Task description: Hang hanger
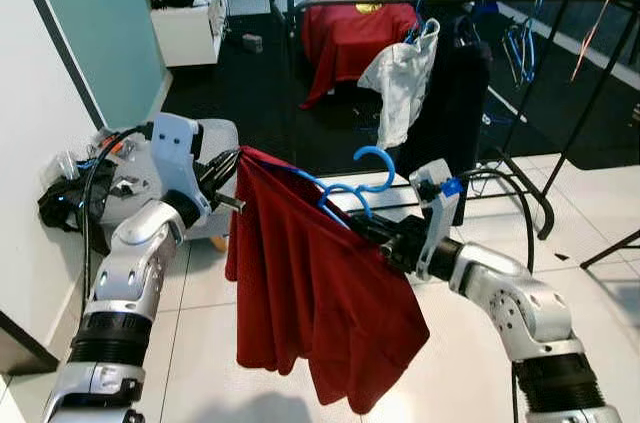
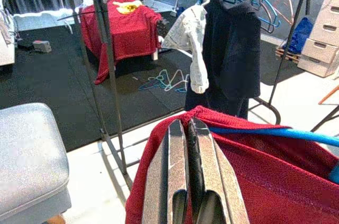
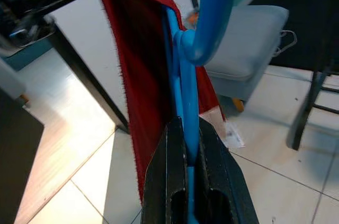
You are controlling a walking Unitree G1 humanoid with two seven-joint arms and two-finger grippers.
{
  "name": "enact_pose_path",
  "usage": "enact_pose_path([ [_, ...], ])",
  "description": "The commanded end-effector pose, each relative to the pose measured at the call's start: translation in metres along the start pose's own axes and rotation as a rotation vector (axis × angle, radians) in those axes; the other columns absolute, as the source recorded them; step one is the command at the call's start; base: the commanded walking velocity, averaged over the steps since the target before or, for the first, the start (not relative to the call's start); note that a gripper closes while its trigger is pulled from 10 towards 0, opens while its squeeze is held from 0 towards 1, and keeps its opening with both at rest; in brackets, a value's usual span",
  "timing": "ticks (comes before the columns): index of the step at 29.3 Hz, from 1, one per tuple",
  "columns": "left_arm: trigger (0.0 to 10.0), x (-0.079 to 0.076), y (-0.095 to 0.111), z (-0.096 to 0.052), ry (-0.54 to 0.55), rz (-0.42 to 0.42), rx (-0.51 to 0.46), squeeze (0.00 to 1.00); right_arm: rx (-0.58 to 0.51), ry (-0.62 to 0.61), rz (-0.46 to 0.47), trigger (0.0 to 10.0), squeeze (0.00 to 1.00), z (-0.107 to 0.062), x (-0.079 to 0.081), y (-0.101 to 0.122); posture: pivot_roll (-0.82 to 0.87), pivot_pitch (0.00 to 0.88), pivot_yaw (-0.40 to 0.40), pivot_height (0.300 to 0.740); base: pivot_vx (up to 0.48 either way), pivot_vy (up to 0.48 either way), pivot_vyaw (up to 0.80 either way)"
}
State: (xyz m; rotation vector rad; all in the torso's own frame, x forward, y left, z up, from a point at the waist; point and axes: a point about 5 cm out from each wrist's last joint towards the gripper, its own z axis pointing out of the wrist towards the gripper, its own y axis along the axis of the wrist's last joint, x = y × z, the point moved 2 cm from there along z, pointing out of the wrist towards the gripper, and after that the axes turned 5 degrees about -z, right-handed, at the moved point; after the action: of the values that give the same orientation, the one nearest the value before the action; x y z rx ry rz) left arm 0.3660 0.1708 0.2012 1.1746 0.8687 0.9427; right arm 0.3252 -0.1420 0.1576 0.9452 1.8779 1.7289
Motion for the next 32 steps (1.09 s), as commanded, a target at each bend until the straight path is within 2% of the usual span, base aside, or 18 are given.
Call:
enact_pose_path([
  [1, 0.0, 0.011, 0.008, -0.006, 0.032, 0.023, -0.017, 0.00, 0.019, -0.056, 0.018, 10.0, 0.00, -0.004, -0.009, -0.004, -0.09, 0.016, 0.039, 0.740, 0.000, 0.000, 0.00],
  [4, 0.0, 0.007, 0.002, -0.007, 0.016, 0.021, 0.006, 0.00, -0.005, -0.127, 0.024, 10.0, 0.00, -0.006, -0.019, 0.000, -0.09, 0.018, 0.040, 0.740, 0.000, 0.000, 0.00],
  [13, 0.0, 0.003, -0.002, -0.009, -0.001, 0.021, 0.029, 0.00, 0.010, -0.182, 0.038, 10.0, 0.00, -0.007, -0.025, -0.002, -0.09, 0.017, 0.040, 0.740, 0.000, 0.000, 0.00],
  [15, 0.0, 0.002, -0.005, -0.010, -0.005, 0.021, 0.040, 0.00, 0.033, -0.243, 0.047, 10.0, 0.00, -0.010, -0.033, -0.005, -0.09, 0.015, 0.040, 0.740, 0.000, 0.000, 0.00],
  [25, 0.0, 0.001, -0.007, -0.010, -0.013, 0.022, 0.052, 0.00, 0.046, -0.303, 0.039, 10.0, 0.00, -0.013, -0.041, -0.006, -0.09, 0.006, 0.040, 0.740, 0.000, 0.000, 0.00],
  [29, 0.0, 0.001, -0.007, -0.009, -0.011, 0.024, 0.054, 0.00, 0.026, -0.288, 0.019, 10.0, 0.00, -0.011, -0.039, -0.003, -0.09, 0.001, 0.041, 0.740, 0.000, 0.000, 0.00],
  [30, 10.0, 0.000, -0.008, -0.007, -0.004, 0.029, 0.060, 0.00, -0.001, -0.259, 0.002, 10.0, 0.00, -0.008, -0.035, 0.001, -0.09, 0.000, 0.041, 0.740, 0.000, 0.000, 0.00],
  [32, 10.0, 0.000, -0.008, -0.007, -0.004, 0.029, 0.060, 0.00, -0.001, -0.259, 0.002, 10.0, 0.00, -0.008, -0.035, 0.001, -0.09, 0.000, 0.041, 0.740, 0.000, 0.000, 0.00],
])
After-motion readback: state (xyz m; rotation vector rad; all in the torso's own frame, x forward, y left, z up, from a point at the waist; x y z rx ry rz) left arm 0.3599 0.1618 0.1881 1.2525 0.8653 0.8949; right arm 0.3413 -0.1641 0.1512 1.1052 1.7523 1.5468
